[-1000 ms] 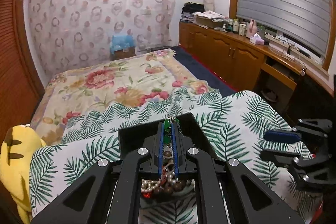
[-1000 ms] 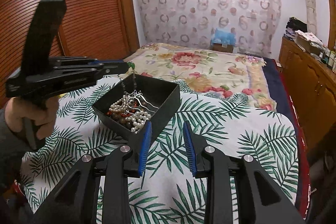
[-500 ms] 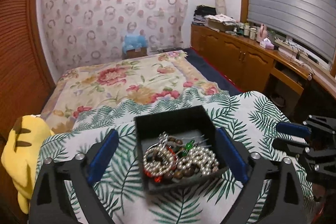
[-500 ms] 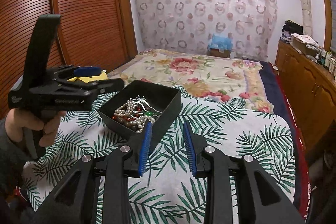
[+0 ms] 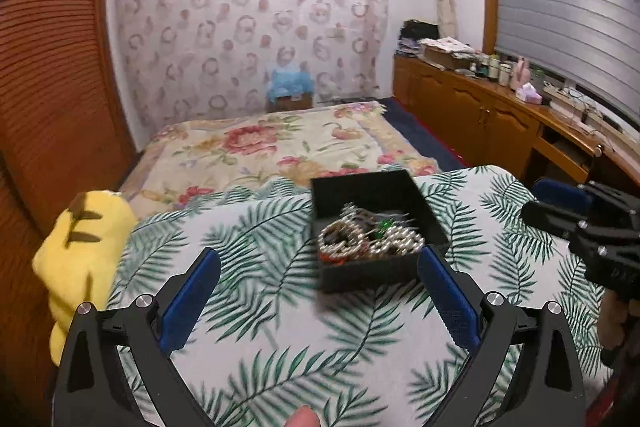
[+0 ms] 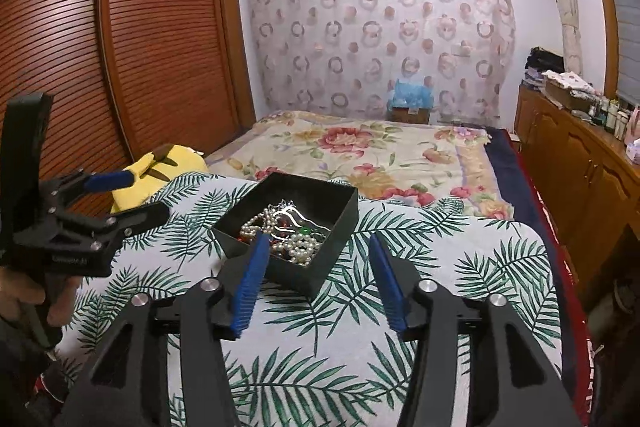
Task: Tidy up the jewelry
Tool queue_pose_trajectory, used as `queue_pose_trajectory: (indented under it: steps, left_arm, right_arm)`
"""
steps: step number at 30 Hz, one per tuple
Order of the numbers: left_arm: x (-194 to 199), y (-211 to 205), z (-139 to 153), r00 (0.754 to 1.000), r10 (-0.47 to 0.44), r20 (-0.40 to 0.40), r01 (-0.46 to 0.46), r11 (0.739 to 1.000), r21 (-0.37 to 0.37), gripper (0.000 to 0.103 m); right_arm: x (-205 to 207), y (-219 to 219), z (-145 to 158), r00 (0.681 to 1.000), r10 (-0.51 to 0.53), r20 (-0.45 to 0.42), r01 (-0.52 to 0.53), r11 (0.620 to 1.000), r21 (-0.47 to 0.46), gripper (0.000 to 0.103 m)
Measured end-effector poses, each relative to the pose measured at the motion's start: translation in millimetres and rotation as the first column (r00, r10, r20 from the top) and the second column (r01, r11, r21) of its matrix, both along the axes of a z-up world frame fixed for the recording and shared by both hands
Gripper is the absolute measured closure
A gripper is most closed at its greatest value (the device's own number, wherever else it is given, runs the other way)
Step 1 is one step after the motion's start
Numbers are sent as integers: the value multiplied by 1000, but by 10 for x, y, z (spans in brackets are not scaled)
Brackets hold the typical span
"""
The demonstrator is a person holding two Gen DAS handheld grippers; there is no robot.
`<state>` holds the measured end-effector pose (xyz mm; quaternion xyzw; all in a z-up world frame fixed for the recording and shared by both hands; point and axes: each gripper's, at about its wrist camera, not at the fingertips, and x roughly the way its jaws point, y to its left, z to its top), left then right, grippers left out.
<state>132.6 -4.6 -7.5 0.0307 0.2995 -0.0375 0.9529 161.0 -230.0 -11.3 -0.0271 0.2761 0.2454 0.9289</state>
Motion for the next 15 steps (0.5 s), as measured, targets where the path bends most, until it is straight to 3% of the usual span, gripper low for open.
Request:
queue_pose_trajectory:
  steps: [3,8,12,15]
  left_arm:
    - [-168,136,30,999,42,13,-42,999,-5,8]
    - [-372,262,76,997,77,20,-76,997,-17,8]
    - [-496,310,111,995,92,27,-92,996,-24,8]
    - [-566,320,123,995,97,32,-97,995,-18,8]
  right_arm:
    - [-91,15,47,1000,-4,12,3,1000,10,46]
    - [-239,37,135,999,-25,37,24,999,28,32]
    - [-378,58,199,997,-44,66,41,998,50,9]
    - [-461,78,226,994,-67,82,63,997,49,3]
